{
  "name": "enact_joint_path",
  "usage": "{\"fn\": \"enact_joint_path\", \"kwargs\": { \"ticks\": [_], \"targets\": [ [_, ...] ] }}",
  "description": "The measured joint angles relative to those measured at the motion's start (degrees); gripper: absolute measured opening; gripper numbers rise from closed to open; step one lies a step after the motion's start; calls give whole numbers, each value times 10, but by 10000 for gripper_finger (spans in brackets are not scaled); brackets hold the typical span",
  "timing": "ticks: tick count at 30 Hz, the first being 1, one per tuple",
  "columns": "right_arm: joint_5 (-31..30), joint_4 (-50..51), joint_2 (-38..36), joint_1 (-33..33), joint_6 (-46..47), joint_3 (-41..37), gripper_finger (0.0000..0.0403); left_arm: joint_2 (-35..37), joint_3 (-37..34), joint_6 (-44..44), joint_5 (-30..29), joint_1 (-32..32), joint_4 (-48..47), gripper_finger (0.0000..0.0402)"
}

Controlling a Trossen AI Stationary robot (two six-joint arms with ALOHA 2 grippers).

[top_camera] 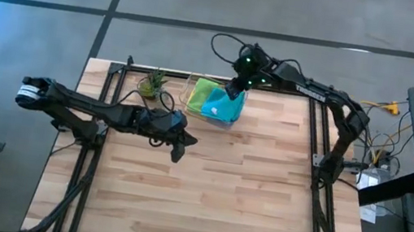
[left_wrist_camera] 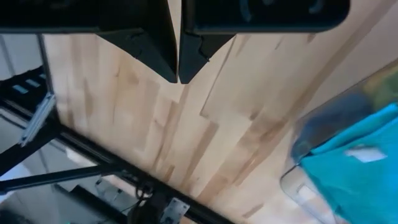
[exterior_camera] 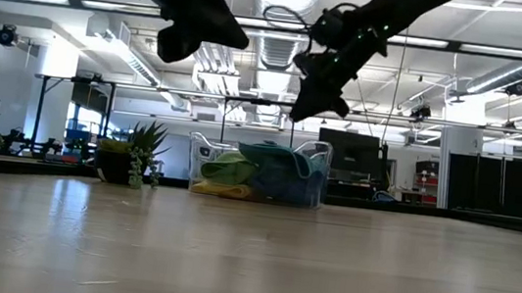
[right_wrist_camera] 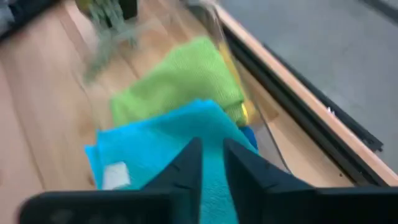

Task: Fold microfiber towels
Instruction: Put the blue towel into the bin

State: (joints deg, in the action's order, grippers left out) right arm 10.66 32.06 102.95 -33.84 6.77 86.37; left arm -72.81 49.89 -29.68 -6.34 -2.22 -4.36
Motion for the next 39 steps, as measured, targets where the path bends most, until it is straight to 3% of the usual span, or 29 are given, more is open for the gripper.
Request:
{"fn": "enact_joint_path", "kwargs": {
  "ticks": [3,6,11,16,21,24,30,39],
  "targets": [
    [6,41,39,0,-35,38,23,-15,0,-1,16,0,28,0],
    [35,71,74,2,-93,69,17,-25,0,-9,30,-1,40,0],
    [74,98,121,2,-193,123,63,-25,0,-30,42,-1,33,0],
    [71,123,173,0,-243,177,119,-17,-1,-41,41,-1,33,0],
    [37,174,238,1,-278,252,133,-12,-2,-47,41,-1,33,0],
    [20,216,273,1,-292,298,114,-10,-4,-49,41,-2,32,0],
    [-3,277,289,-1,-312,358,20,-9,-5,-60,41,-2,33,0],
    [-3,284,272,1,-323,371,9,-10,-6,-60,39,-2,32,0]
  ]
}}
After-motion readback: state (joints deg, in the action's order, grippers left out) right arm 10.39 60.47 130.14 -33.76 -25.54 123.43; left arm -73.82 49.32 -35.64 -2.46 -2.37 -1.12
